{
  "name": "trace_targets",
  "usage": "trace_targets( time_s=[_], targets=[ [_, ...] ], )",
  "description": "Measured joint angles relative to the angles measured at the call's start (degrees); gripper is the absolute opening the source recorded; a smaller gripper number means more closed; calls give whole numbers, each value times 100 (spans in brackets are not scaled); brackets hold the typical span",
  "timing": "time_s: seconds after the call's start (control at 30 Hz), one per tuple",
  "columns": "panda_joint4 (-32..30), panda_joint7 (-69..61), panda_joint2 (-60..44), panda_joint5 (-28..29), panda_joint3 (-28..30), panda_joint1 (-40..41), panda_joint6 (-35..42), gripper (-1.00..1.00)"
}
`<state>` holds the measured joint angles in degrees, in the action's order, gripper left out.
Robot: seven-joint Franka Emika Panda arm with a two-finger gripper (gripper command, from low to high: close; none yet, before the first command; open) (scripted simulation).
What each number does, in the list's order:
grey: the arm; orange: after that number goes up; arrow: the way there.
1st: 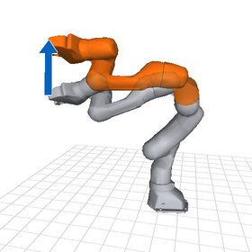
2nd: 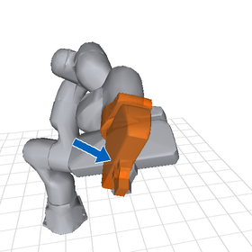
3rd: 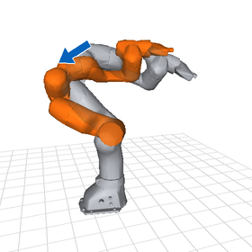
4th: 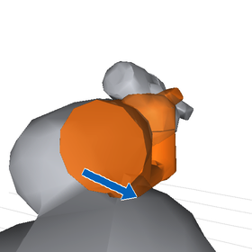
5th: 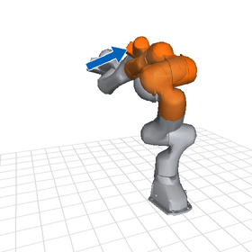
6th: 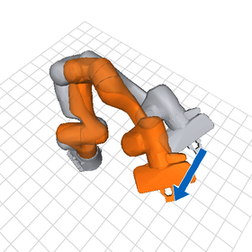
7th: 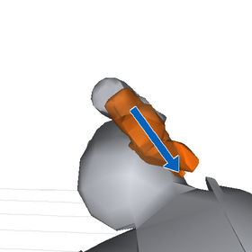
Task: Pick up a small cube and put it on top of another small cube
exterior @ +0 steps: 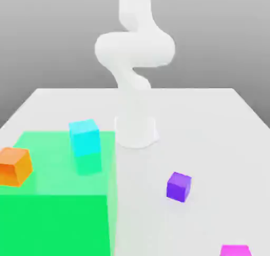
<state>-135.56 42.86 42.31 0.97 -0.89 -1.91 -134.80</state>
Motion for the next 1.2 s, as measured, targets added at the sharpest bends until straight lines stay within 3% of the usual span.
trace_targets(
  time_s=[0.37, 0.6, 1.03, 1.07, 1.2],
  targets=[
    [-1972, -1780, -1917, 272, -106, -982, -1599, 0],
    [-3266, -3474, -3651, -28, -53, -1803, -2974, 0],
    [-3130, -3465, -5465, 216, 102, -1990, -4456, 0],
    [-3124, -3471, -5550, 221, 105, -1986, -4528, -100],
    [-3124, -3461, -5550, 231, 104, -1982, -4520, -100]
  ],
)
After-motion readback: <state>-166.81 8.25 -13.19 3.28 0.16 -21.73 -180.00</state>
